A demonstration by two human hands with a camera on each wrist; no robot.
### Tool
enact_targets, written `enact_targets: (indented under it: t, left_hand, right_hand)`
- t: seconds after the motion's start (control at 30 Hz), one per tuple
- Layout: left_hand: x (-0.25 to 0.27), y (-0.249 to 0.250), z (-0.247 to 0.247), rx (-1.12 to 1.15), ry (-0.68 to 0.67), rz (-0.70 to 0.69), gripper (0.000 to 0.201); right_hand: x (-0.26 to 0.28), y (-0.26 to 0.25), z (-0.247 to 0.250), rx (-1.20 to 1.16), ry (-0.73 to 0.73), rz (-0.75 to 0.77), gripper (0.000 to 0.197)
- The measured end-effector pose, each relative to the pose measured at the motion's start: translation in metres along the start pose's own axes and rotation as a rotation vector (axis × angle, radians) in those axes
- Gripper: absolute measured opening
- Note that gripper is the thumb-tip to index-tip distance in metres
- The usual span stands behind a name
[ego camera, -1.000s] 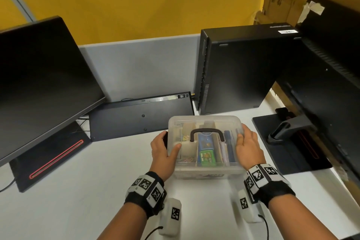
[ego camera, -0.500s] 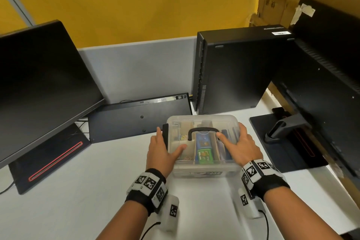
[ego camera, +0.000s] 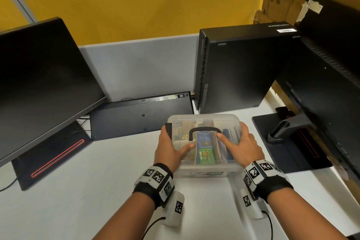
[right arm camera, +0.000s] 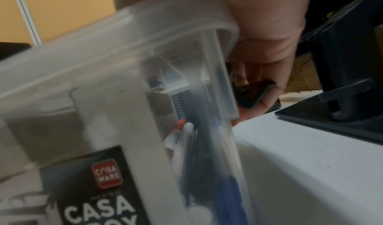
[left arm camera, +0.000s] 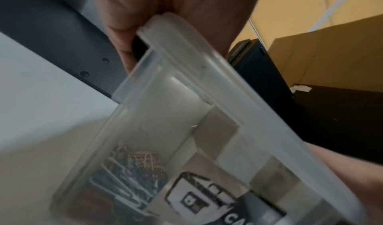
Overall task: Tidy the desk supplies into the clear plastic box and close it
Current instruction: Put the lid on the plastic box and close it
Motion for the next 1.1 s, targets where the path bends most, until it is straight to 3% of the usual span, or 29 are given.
enact_targets:
  t: [0.23, 0.4, 0.67, 1.1]
  left_hand:
    - [0.001, -0.002, 0.000, 0.071, 0.044, 0.008, 0.085]
    - [0.003, -0.002, -0.001, 0.115, 0.092, 0.019, 0.081]
    - [0.003, 0.000, -0.004, 0.117, 0.082, 0.017, 0.079]
    - [-0.001, 0.002, -0.006, 0.054, 0.113, 0.016, 0.079]
  right_hand:
    - [-0.002, -0.004, 0.003, 0.080, 0.010, -0.007, 0.101]
    - [0.001, -0.016, 0.019, 0.230, 0.203, 0.057, 0.109]
    - [-0.007, -0.010, 0.008, 0.044, 0.186, 0.018, 0.103]
    - [-0.005, -0.024, 0.016, 0.164, 0.213, 0.154, 0.090]
Point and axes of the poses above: each hand's wrist, its own x-axis away from the middle knuckle, its own z-axis out of the back of the hand, y = z × x, the point moved 8 cm from there along -x, towards the middle knuckle, and after that the axes turned 11 degrees about -z, right-handed, at the moved point
